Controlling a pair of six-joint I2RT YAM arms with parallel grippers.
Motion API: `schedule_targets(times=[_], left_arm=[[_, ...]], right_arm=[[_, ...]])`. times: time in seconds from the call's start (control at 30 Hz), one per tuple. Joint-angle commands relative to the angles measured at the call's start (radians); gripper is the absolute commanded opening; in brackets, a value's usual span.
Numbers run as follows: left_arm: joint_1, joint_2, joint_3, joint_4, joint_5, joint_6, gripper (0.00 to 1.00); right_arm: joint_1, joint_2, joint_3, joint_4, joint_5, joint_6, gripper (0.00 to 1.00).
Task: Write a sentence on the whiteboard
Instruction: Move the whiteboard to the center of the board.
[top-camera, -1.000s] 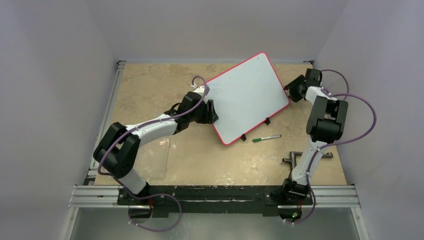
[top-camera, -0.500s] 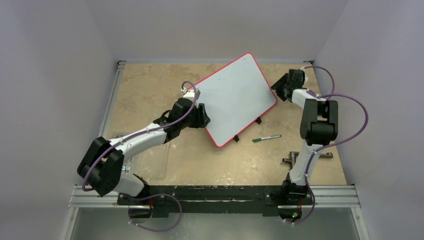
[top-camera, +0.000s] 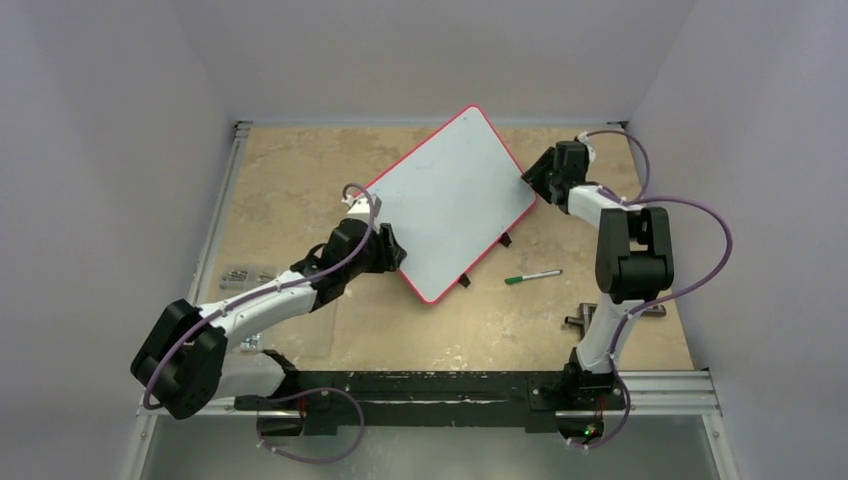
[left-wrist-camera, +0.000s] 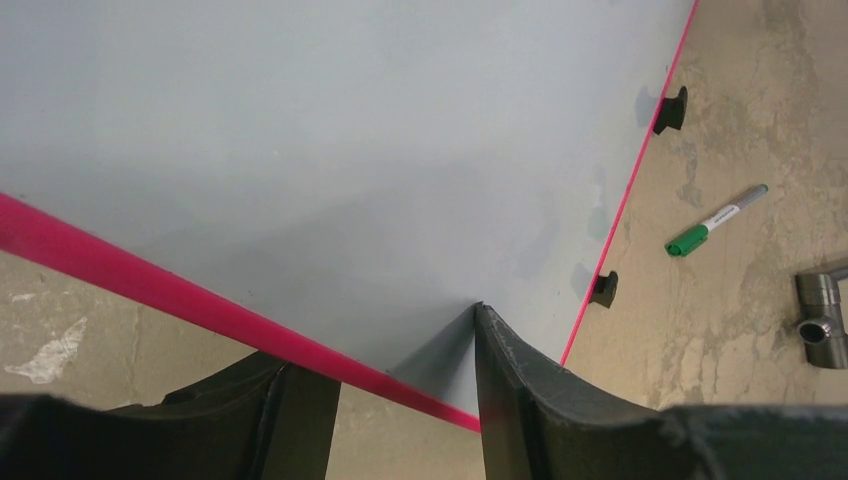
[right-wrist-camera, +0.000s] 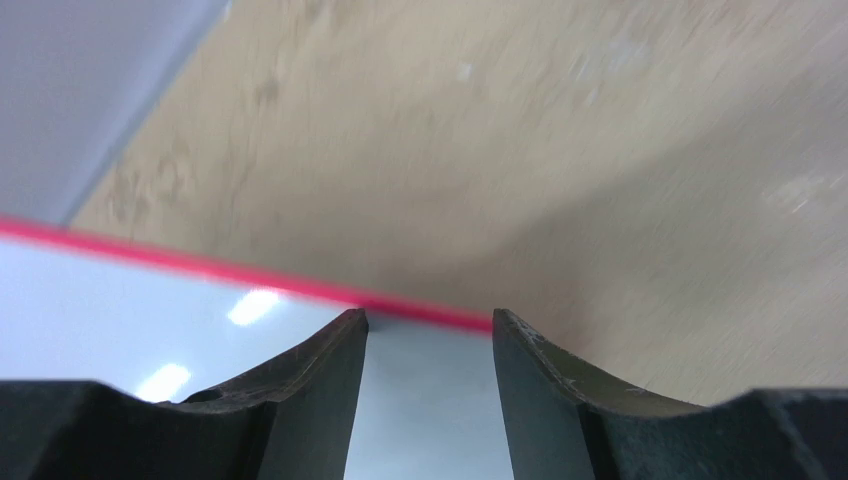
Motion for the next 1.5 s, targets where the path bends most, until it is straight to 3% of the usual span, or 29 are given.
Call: schedule_targets(times=[0.0, 0.3, 0.57, 1.0, 1.27, 1.47], left_arm=[[-0.006, -0.02, -0.081, -0.084, -0.078, 0.05, 0.47], [-0.014, -0.172, -0.157, -0.14, -0.086, 0.031, 0.47], [-0.015, -0.181, -0.15, -0.171, -0.105, 0.052, 0.52], [-0.023, -0.254, -0.096, -0.262, -0.126, 0.084, 0.74], [-0.039, -0.316, -0.002, -0.376, -0.118, 0.137, 0.78], [-0.112, -0.374, 0.07, -0.479, -0.14, 0.191, 0.78]], right_arm=[[0.129, -0.013, -0.085, -0.184, -0.171, -0.022, 0.5], [0.169, -0.054, -0.118, -0.196, -0.131, -0.032, 0.5], [0.169, -0.072, -0.093, -0.246, -0.086, -0.067, 0.52], [0.169, -0.209, -0.113, -0.318, 0.012, -0.128, 0.78], [0.169, -0.267, -0.11, -0.358, 0.045, -0.148, 0.8], [0.169, -0.341, -0.092, -0.419, 0.099, -0.173, 0.81]])
